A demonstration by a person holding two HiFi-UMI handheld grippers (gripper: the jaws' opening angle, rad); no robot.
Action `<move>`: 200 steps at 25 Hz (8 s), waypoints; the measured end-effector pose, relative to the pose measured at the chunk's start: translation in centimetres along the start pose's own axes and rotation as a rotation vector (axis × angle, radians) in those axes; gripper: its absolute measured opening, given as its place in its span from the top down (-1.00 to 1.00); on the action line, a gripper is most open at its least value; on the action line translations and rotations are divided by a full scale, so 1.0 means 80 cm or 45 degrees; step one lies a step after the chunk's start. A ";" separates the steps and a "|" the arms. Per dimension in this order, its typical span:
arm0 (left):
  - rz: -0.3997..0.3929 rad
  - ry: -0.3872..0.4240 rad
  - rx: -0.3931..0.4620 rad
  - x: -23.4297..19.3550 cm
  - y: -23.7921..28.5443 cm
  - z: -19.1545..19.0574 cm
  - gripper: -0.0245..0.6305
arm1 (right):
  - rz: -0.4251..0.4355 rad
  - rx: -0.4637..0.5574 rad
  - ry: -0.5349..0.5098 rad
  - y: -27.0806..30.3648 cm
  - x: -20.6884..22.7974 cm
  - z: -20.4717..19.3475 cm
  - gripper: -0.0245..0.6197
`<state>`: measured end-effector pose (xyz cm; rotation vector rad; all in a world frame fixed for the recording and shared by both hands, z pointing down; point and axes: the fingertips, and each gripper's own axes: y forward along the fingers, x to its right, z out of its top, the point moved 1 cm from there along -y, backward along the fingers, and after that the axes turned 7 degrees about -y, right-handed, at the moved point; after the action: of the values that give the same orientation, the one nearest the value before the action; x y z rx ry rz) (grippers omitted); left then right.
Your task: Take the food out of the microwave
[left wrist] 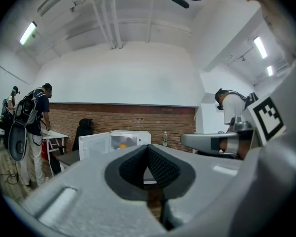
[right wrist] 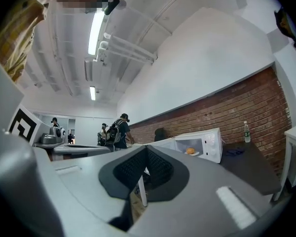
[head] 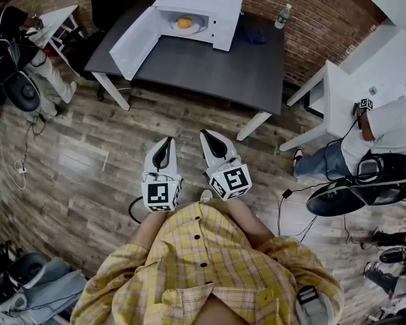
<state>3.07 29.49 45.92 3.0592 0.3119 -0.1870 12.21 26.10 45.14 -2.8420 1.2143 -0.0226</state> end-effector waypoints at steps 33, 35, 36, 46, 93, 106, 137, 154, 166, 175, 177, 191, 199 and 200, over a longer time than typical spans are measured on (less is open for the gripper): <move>-0.041 -0.035 -0.044 -0.028 0.142 -0.033 0.93 | 0.237 -0.026 -0.014 0.107 0.067 -0.046 0.91; -0.085 -0.035 -0.042 -0.046 0.166 -0.029 0.93 | 0.248 -0.024 -0.018 0.137 0.074 -0.047 0.91; -0.108 -0.036 -0.041 -0.055 0.176 -0.026 0.93 | 0.253 -0.023 -0.016 0.152 0.077 -0.047 0.91; -0.256 -0.057 -0.054 -0.140 0.270 0.002 0.93 | 0.229 -0.065 -0.003 0.286 0.105 -0.047 0.91; -0.459 -0.072 -0.062 -0.269 0.454 0.031 0.93 | -0.053 -0.170 0.122 0.493 0.197 -0.064 0.91; -0.466 -0.032 -0.150 -0.273 0.503 0.014 0.93 | -0.012 -0.092 0.923 0.537 0.285 -0.137 0.91; -0.407 -0.075 -0.243 -0.286 0.573 -0.007 0.93 | -0.453 0.035 1.873 0.641 0.452 -0.332 0.65; -0.411 -0.070 -0.294 -0.283 0.592 -0.023 0.93 | -0.481 -0.055 1.851 0.680 0.476 -0.359 0.65; -0.396 -0.094 -0.310 -0.282 0.601 -0.024 0.93 | -0.540 -0.045 1.880 0.701 0.499 -0.359 0.83; -0.369 -0.085 -0.330 -0.289 0.598 -0.030 0.93 | -0.542 -0.065 1.876 0.703 0.497 -0.369 0.85; -0.366 -0.094 -0.332 -0.290 0.598 -0.032 0.93 | -0.544 -0.065 1.885 0.703 0.498 -0.370 0.87; -0.386 -0.092 -0.322 -0.290 0.594 -0.031 0.93 | -0.501 -0.021 1.905 0.689 0.487 -0.363 0.89; -0.391 -0.107 -0.318 -0.289 0.590 -0.031 0.93 | -0.487 0.007 1.893 0.671 0.474 -0.355 0.89; -0.392 -0.112 -0.319 -0.288 0.590 -0.031 0.93 | -0.481 0.011 1.889 0.670 0.474 -0.353 0.89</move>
<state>-9.41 -21.00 53.56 2.7321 0.7390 -0.2722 -1.18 -39.46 70.27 -2.7148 0.5354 -2.3529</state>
